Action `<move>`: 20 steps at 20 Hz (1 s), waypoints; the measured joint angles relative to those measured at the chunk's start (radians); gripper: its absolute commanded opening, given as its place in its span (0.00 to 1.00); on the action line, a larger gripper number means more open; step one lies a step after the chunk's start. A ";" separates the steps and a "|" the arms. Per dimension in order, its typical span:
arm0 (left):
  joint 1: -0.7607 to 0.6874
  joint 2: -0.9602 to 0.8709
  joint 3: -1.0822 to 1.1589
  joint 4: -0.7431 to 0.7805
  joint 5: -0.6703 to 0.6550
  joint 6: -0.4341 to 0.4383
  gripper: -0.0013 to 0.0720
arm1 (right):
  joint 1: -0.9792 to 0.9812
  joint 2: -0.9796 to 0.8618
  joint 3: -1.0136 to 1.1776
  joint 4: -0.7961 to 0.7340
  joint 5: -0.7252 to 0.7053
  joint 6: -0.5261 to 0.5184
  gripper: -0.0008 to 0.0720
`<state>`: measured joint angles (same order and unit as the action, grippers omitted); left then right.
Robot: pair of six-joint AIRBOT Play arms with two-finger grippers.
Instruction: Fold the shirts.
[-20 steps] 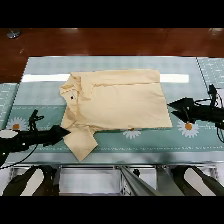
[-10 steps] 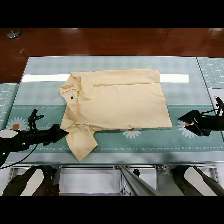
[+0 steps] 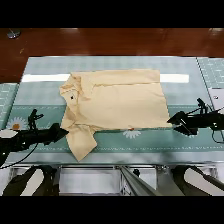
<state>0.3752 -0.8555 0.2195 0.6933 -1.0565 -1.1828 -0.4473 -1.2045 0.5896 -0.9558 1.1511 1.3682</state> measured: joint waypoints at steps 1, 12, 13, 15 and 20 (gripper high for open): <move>0.000 0.000 0.000 -0.002 -0.003 -0.002 0.04 | 0.007 -0.012 0.000 0.026 -0.010 -0.011 0.86; 0.000 0.004 0.110 -0.018 -0.015 -0.010 0.04 | 0.137 -0.044 0.130 0.142 -0.123 -0.058 0.05; 0.000 0.006 0.174 -0.037 -0.021 -0.010 0.04 | 0.142 -0.039 0.201 0.140 -0.088 -0.051 0.05; 0.000 0.010 0.339 -0.097 -0.021 -0.010 0.04 | 0.149 -0.029 0.391 0.150 0.000 -0.035 0.05; 0.010 0.014 0.886 -0.204 0.042 -0.008 0.04 | 0.164 -0.019 1.046 0.130 0.245 0.054 0.05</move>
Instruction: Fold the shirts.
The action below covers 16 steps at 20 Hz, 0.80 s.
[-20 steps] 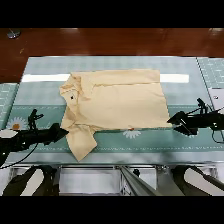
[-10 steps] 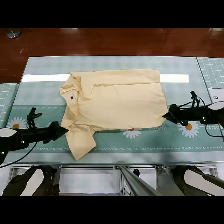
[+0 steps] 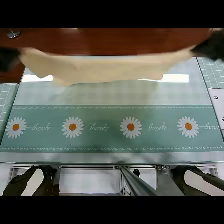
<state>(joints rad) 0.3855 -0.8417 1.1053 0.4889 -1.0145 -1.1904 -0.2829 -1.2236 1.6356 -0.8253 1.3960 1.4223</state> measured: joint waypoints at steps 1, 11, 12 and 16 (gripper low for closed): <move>0.010 0.000 0.115 -0.006 0.003 -0.001 0.04 | 0.001 0.004 0.121 -0.023 0.036 0.025 0.05; 0.038 0.117 0.881 0.430 -0.138 -0.162 0.04 | 0.005 0.371 0.521 -0.251 0.198 0.087 0.05; 0.006 0.148 0.902 0.512 -0.154 -0.179 0.04 | 0.005 0.409 0.526 -0.275 0.206 0.090 0.05; -0.174 0.253 0.927 0.801 -0.216 -0.255 0.04 | 0.005 0.501 0.533 -0.330 0.239 0.108 0.05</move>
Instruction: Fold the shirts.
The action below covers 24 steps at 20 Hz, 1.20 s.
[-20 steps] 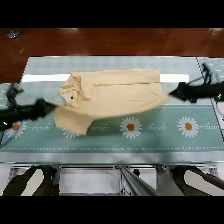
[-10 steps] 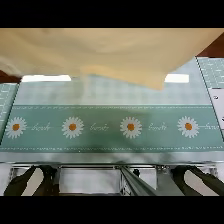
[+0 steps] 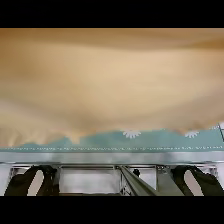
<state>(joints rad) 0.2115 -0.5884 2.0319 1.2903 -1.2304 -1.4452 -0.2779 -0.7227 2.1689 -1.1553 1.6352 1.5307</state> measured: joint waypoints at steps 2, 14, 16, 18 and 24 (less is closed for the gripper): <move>-0.083 0.028 -0.020 0.080 -0.033 -0.026 0.04 | 0.000 0.021 -0.020 -0.005 0.023 0.009 0.05; -0.185 -0.149 -0.721 0.174 0.112 -0.138 0.04 | 0.002 -0.092 -0.793 0.123 -0.216 -0.084 0.05; -0.187 -0.262 -0.776 0.164 0.219 -0.159 0.04 | 0.002 -0.206 -0.859 0.158 -0.295 -0.120 0.05; -0.187 -0.390 -0.790 0.152 0.330 -0.191 0.04 | 0.002 -0.342 -0.882 0.234 -0.385 -0.163 0.05; -0.188 -0.786 -0.672 0.018 0.544 -0.242 0.04 | 0.035 -0.789 -0.714 0.391 -0.586 -0.205 0.05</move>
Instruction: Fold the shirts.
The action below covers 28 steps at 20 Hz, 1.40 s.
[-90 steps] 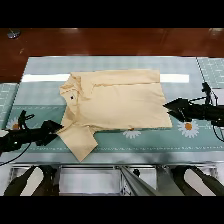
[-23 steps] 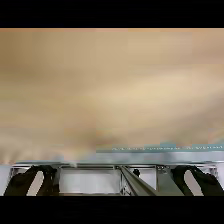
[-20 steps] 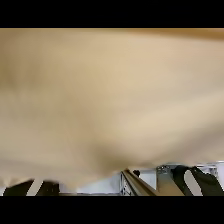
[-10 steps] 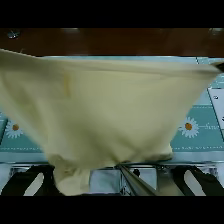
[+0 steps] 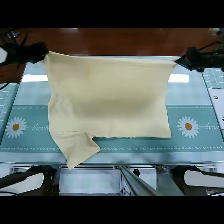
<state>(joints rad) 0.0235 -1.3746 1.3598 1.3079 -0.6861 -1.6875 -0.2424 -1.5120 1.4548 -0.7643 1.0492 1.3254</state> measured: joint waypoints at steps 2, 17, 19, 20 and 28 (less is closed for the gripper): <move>0.000 -0.103 0.038 -0.065 0.019 -0.007 0.04 | 0.028 -0.126 0.082 0.016 -0.024 0.021 0.05; 0.103 -0.204 0.014 -0.179 -0.469 0.199 0.05 | 0.039 -0.243 0.163 -0.189 0.303 0.046 0.05; 0.103 -0.204 -0.056 -0.179 -0.493 0.225 0.04 | 0.058 -0.243 0.108 -0.248 0.309 0.048 0.05; 0.106 -0.204 -0.088 -0.179 -0.495 0.233 0.05 | 0.066 -0.243 0.079 -0.274 0.304 0.059 0.06; 0.195 -0.175 -0.092 -0.174 -0.663 0.244 0.98 | 0.048 -0.205 0.082 -0.340 0.398 0.127 0.86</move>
<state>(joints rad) 0.2180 -1.5497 1.2675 1.1336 -1.3495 -1.4437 -0.1944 -1.7172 1.5364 -1.1046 1.4475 1.4525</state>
